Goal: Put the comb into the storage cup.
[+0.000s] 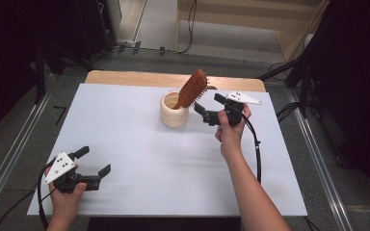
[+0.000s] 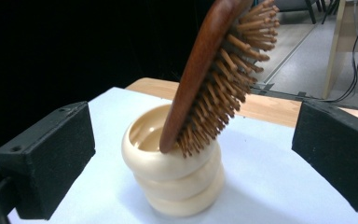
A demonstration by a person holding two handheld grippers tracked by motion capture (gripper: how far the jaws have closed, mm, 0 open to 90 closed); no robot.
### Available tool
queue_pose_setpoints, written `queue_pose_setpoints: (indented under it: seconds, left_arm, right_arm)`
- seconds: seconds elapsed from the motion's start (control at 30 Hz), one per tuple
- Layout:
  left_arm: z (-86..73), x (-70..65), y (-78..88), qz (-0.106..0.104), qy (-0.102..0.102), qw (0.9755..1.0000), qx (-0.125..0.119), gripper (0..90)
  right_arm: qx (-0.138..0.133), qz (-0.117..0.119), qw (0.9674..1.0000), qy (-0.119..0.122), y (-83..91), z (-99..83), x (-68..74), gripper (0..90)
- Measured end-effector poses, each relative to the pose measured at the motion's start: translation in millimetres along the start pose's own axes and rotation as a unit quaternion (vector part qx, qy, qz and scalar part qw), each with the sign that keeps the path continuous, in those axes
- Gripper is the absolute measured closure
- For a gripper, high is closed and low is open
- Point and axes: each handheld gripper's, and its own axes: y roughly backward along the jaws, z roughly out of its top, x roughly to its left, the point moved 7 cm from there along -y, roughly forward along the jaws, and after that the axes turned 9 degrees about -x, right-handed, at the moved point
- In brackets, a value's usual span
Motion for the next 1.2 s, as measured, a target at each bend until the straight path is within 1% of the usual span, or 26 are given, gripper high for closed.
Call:
queue_pose_setpoints:
  seconds: [0.03, 0.17, 0.27, 0.33, 0.37, 0.53, 0.73, 1.03, 1.2]
  left_arm:
    - [0.0, 0.0, 0.2, 0.000, 0.000, 1.0000, 0.001, 0.0]
    - [0.1, -0.1, 0.0, 0.001, 0.000, 1.0000, 0.000, 0.0]
    - [0.0, 0.0, 0.0, 0.001, -0.001, 1.0000, 0.000, 0.0]
    - [0.0, -0.1, 0.1, 0.001, -0.001, 1.0000, 0.000, 0.0]
    - [0.0, -0.1, 0.2, 0.001, 0.000, 1.0000, 0.000, 0.0]
    - [0.0, -0.2, 0.0, 0.001, -0.001, 1.0000, -0.001, 0.0]
    - [-0.1, -0.4, 0.1, 0.002, -0.001, 1.0000, 0.000, 0.0]
    - [-0.1, -0.8, -0.1, 0.002, -0.002, 1.0000, 0.000, 0.0]
    - [-0.2, -1.0, 0.0, 0.003, -0.002, 1.0000, 0.001, 0.0]
  right_arm:
    - [0.004, -0.001, 1.0000, 0.002, 2.4, -1.2, -0.4, 0.0]
    - [0.000, 0.000, 1.0000, 0.007, 10.5, -2.9, -1.4, 0.0]
    - [0.002, -0.002, 0.9999, 0.012, 17.3, -5.1, -1.9, 0.0]
    - [0.005, -0.003, 0.9997, 0.022, 21.2, -7.1, -2.3, 0.0]
    - [0.005, -0.004, 0.9997, 0.024, 23.7, -8.1, -2.2, 0.0]
    - [0.006, -0.002, 0.9997, 0.025, 35.9, -14.0, -3.5, 0.0]
    - [0.005, -0.008, 0.9996, 0.026, 49.5, -21.3, -8.3, 0.0]
    - [0.004, -0.011, 0.9996, 0.025, 67.4, -30.5, -11.6, 0.0]
    - [0.003, -0.016, 0.9994, 0.032, 76.6, -35.2, -13.2, 0.0]
